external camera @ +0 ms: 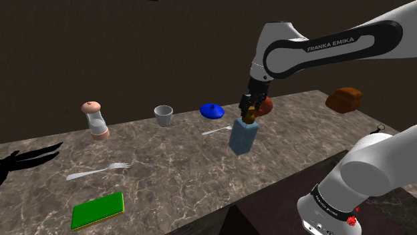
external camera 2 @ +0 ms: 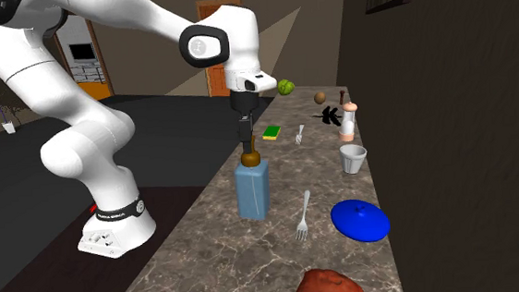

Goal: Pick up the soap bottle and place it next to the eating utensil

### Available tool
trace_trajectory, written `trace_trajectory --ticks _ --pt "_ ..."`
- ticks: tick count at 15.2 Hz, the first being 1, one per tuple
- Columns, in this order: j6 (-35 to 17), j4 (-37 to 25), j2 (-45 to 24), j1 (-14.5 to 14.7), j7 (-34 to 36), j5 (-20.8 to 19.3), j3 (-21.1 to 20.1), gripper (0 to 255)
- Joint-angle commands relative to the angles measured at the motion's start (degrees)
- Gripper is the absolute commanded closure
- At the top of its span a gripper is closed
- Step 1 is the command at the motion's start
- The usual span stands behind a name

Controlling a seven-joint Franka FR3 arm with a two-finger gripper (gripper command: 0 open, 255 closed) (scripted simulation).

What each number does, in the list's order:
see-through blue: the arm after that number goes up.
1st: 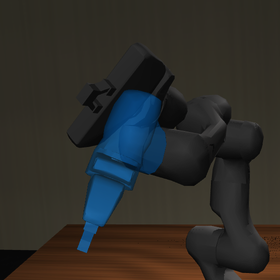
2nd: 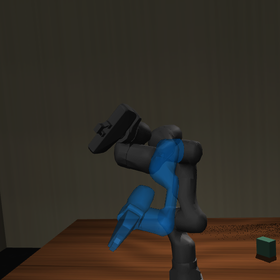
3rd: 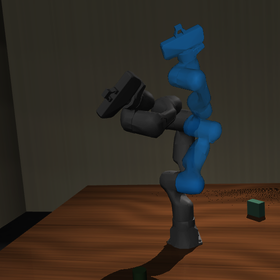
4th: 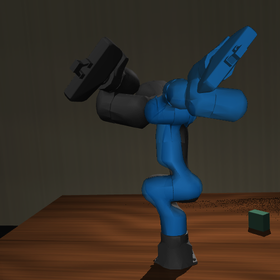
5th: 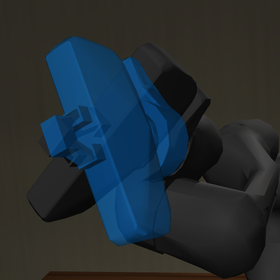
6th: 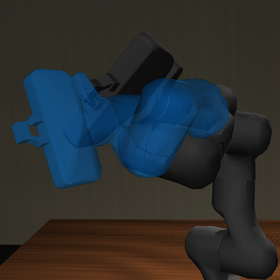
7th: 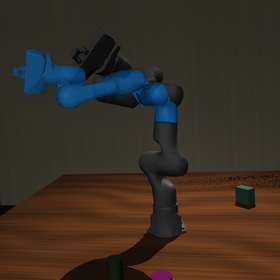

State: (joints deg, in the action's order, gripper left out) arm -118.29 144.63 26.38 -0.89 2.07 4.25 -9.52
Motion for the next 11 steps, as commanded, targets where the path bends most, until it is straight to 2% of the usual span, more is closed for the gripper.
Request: trace_trajectory --ticks 1,2,11 --pt "0.0 0.0 0.0 0.0 0.0 0.0 0.0 0" --pt "0.0 0.0 0.0 0.0 0.0 0.0 0.0 255" --pt "0.0 0.0 0.0 0.0 0.0 0.0 0.0 255"
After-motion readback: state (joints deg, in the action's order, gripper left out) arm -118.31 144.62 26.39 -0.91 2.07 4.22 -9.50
